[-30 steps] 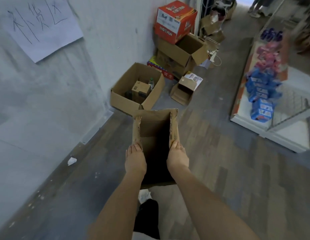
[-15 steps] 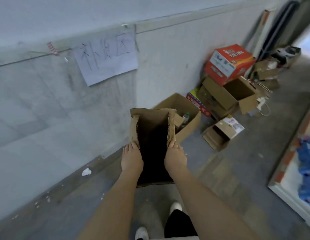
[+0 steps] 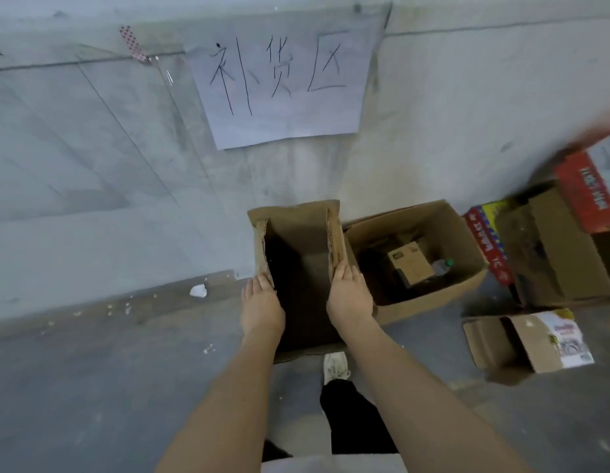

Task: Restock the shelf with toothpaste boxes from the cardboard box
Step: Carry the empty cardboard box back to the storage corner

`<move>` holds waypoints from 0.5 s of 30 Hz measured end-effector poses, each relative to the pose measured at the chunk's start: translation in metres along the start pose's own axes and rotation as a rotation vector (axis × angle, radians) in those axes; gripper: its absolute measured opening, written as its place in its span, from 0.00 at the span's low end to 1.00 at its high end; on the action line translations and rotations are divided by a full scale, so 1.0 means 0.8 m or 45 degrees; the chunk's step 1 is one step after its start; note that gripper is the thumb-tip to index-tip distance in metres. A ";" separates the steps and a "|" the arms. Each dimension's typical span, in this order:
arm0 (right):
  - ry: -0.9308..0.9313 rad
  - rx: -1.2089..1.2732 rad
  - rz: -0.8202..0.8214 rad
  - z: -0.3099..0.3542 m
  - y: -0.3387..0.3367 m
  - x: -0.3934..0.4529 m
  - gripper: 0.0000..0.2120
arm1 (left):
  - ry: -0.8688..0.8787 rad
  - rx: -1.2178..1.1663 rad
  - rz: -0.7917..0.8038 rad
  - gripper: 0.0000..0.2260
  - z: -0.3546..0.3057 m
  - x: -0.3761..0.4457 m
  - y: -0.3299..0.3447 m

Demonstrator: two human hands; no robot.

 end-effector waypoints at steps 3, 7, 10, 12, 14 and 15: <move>-0.088 -0.088 0.056 -0.011 0.002 0.045 0.34 | -0.095 0.015 -0.004 0.26 -0.016 0.026 0.013; -0.167 -0.085 0.115 -0.023 0.020 0.089 0.32 | -0.173 0.017 0.000 0.27 -0.020 0.058 0.039; -0.171 -0.063 0.191 -0.037 0.049 0.113 0.32 | -0.185 0.026 0.043 0.26 -0.013 0.081 0.068; -0.173 -0.068 0.235 -0.044 0.074 0.130 0.31 | -0.187 0.023 0.054 0.25 -0.004 0.095 0.090; -0.186 -0.078 0.269 -0.046 0.100 0.146 0.31 | -0.171 0.015 0.051 0.26 0.006 0.109 0.115; -0.187 -0.077 0.282 -0.046 0.115 0.153 0.31 | -0.168 0.013 0.056 0.26 0.012 0.116 0.129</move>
Point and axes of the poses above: each hand's wrist, its own x-axis towards the middle knuckle, its own y-axis out of the palm, z = x × y, the point moved 7 cm from there along x, towards the middle knuckle, and after that the axes turned 8 degrees about -x, right-handed, at the moved point
